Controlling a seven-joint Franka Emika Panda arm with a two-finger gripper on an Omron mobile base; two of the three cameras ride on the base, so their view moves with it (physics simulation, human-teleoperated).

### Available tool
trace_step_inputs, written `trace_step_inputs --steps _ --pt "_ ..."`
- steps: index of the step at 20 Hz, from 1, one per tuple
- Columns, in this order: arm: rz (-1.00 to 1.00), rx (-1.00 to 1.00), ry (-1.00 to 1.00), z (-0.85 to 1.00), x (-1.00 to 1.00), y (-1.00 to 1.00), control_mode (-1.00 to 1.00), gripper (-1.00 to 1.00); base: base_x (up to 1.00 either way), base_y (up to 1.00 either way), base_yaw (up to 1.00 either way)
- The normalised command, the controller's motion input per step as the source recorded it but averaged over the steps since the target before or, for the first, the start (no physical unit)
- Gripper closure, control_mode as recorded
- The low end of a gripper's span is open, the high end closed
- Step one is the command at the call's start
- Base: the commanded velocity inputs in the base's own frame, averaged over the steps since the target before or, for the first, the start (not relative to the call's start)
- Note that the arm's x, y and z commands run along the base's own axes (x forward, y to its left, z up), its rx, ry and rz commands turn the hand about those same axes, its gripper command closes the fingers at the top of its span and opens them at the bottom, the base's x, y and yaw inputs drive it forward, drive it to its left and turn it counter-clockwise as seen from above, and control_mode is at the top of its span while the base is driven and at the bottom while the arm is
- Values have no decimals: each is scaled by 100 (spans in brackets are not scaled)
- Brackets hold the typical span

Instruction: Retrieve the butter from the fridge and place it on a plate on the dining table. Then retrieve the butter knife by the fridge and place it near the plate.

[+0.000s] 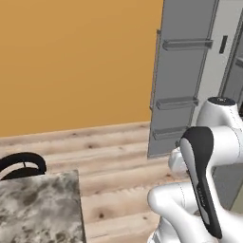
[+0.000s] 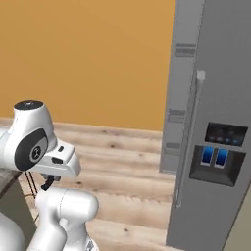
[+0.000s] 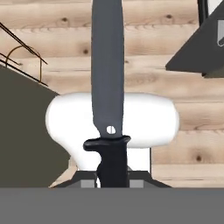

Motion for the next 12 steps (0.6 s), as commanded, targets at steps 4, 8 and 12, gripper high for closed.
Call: trace_step_inputs --steps 4,8,12 --pt "0 0 0 0 0 0 100 100 100 6 18" --pt "0 0 0 0 0 0 100 100 100 18 20" --pt "0 0 0 0 0 0 100 100 100 29 22"
